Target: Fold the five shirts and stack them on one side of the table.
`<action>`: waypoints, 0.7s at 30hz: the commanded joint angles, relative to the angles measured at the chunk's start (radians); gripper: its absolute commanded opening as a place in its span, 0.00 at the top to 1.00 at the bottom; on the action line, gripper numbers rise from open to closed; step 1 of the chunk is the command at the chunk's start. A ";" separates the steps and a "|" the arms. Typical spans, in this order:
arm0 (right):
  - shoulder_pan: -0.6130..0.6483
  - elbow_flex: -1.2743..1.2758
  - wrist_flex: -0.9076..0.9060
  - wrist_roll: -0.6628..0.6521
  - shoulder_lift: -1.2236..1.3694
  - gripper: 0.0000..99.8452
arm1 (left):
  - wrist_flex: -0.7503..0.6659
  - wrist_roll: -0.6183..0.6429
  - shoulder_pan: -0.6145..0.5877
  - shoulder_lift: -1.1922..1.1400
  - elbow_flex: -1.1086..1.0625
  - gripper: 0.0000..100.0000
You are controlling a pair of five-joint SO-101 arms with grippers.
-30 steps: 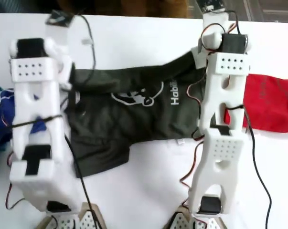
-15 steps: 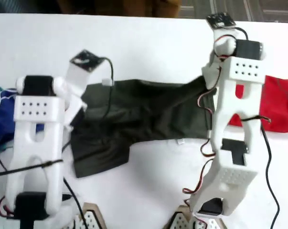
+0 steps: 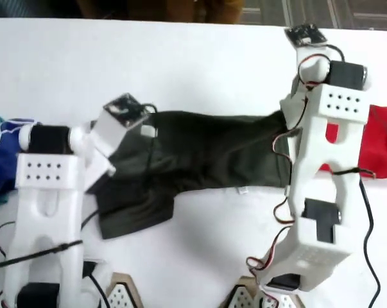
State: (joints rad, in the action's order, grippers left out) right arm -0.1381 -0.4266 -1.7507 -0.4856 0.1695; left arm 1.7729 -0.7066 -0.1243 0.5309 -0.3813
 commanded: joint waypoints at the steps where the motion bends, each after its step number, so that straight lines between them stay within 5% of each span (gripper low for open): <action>1: -0.004 0.071 -0.018 -0.017 -0.067 0.98 | 0.017 -0.029 0.008 0.046 -0.045 0.98; 21: -0.010 0.133 0.045 -0.018 0.088 0.98 | 0.017 -0.029 0.014 0.046 -0.064 0.97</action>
State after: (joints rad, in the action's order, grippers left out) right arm -0.1396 -0.2869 -1.7277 -0.4933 0.2371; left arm 1.7729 -0.7296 -0.1243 0.5524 -0.4503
